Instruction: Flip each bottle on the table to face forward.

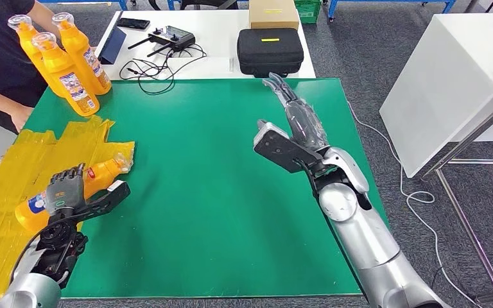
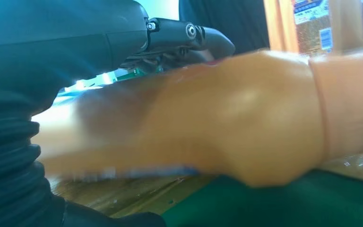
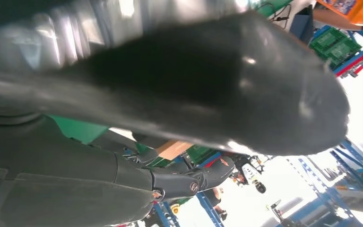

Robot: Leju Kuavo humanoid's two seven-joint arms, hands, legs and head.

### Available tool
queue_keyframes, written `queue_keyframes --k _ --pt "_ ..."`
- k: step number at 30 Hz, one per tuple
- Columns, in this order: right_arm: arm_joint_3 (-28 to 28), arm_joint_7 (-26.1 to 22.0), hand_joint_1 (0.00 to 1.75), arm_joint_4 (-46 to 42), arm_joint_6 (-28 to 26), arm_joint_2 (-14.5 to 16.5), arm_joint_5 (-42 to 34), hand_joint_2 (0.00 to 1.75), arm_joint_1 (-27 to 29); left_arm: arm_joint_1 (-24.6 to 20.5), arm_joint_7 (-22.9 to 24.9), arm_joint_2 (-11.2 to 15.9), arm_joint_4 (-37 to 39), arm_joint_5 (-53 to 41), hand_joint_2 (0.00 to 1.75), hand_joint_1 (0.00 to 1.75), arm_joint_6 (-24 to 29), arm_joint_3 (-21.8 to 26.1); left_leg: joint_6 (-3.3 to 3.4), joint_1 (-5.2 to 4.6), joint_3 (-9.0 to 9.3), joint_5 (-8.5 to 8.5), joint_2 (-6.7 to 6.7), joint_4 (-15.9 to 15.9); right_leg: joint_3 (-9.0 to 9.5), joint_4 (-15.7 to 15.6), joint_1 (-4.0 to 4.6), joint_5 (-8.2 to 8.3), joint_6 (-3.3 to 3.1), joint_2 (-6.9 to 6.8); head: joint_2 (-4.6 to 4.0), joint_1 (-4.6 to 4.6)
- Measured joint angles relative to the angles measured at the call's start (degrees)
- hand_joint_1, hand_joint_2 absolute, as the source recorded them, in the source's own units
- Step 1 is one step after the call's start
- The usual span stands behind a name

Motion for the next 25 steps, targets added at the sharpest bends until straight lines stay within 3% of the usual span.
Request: queue_keyframes --k 4,8,13,20,22,25 --pt "-0.10 0.01 0.00 -0.34 -0.01 -0.19 0.19 0.00 0.43 -0.23 0.18 0.01 0.03 0.00 1.75 0.00 -0.80 -0.30 0.00 0.00 0.02 0.00 0.00 0.00 0.02 0.00 0.00 0.00 0.00 0.00 0.00 0.00" --pt "-1.47 0.56 0.00 -1.91 -0.04 -1.20 1.45 0.00 2.67 -2.01 0.31 0.17 0.28 0.25 1.75 0.00 -6.10 -1.48 0.01 0.00 0.09 0.02 -0.02 0.00 0.09 0.02 0.01 0.00 0.00 -0.02 0.00 -0.01" --pt "-2.92 0.75 0.00 -2.08 -0.05 -0.78 3.54 0.00 2.93 -3.92 -4.42 0.28 0.39 2.29 1.75 0.00 -8.88 -1.68 -0.01 0.01 0.08 0.08 -0.02 0.00 0.09 0.04 0.01 0.00 0.00 -0.03 0.00 0.00" --pt "-3.95 0.86 0.00 -2.08 -0.05 -0.36 4.05 0.00 2.99 -4.61 -6.34 0.26 0.39 3.62 1.75 0.00 -8.86 -1.67 -0.01 0.00 0.03 0.07 0.04 0.01 -0.03 0.04 0.01 0.00 0.00 0.01 0.00 0.00" --pt "-4.38 0.90 0.00 -2.16 -0.16 -0.28 4.45 0.00 3.35 -4.85 -10.48 0.12 0.31 6.87 1.75 0.00 -7.03 -1.40 -0.01 0.00 0.08 0.08 0.02 0.02 -0.12 0.04 0.02 0.00 0.00 0.00 -0.01 0.00" --pt "-5.45 0.15 0.00 -2.71 -0.63 -0.26 4.54 0.00 4.67 -5.65 -24.11 -0.66 -0.89 19.16 1.75 0.00 -5.77 1.03 -0.01 0.00 0.28 0.10 -0.06 0.05 -0.22 0.05 0.03 0.01 0.01 -0.06 -0.01 0.02"
